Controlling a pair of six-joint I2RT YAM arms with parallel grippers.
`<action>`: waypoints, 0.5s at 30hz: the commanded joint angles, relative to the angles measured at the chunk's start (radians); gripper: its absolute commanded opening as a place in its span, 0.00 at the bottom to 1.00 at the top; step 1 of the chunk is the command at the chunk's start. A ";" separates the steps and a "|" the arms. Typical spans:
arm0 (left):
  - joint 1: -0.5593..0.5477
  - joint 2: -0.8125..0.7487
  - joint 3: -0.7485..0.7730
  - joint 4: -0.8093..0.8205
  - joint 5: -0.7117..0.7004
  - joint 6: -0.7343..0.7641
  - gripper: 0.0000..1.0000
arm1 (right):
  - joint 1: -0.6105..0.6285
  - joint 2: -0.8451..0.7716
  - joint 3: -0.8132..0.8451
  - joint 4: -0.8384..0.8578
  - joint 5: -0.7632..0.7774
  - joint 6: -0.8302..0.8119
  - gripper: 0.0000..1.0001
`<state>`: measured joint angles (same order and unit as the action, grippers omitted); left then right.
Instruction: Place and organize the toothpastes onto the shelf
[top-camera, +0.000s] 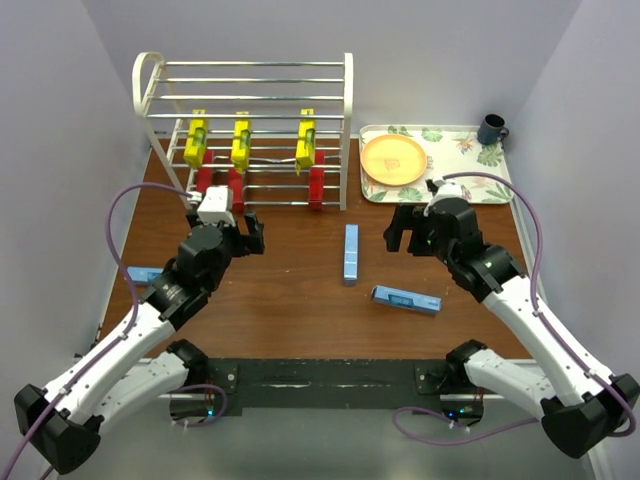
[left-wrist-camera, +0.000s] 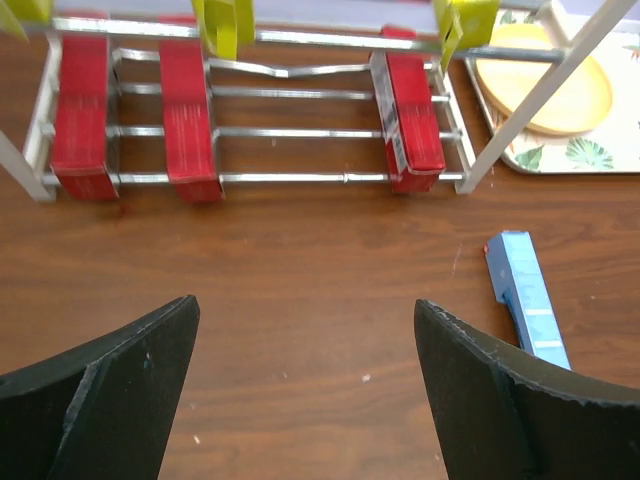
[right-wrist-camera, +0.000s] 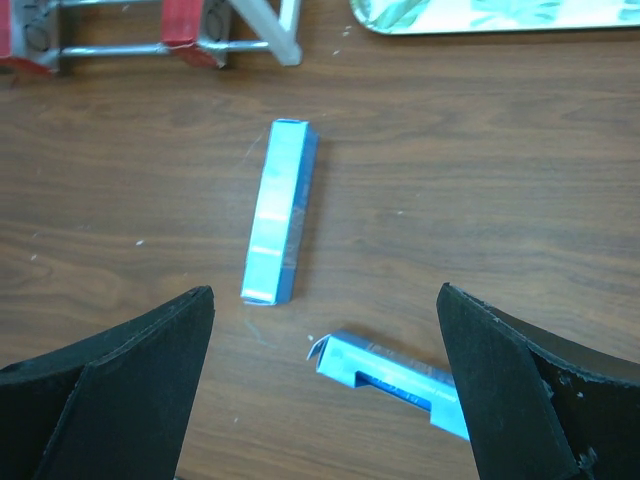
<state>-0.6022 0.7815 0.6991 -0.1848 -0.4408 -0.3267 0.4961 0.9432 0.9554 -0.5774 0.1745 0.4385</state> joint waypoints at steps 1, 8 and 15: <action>0.002 0.007 0.017 -0.085 0.016 -0.156 0.95 | -0.004 -0.044 0.030 -0.007 -0.058 0.002 0.98; 0.002 0.041 0.053 -0.243 -0.012 -0.287 0.95 | -0.004 -0.116 -0.066 0.028 -0.128 -0.026 0.98; 0.002 0.061 0.092 -0.328 -0.018 -0.301 0.95 | -0.002 -0.101 -0.096 0.024 -0.122 0.026 0.98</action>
<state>-0.6022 0.8291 0.7303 -0.4610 -0.4435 -0.5880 0.4961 0.8318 0.8612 -0.5701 0.0631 0.4347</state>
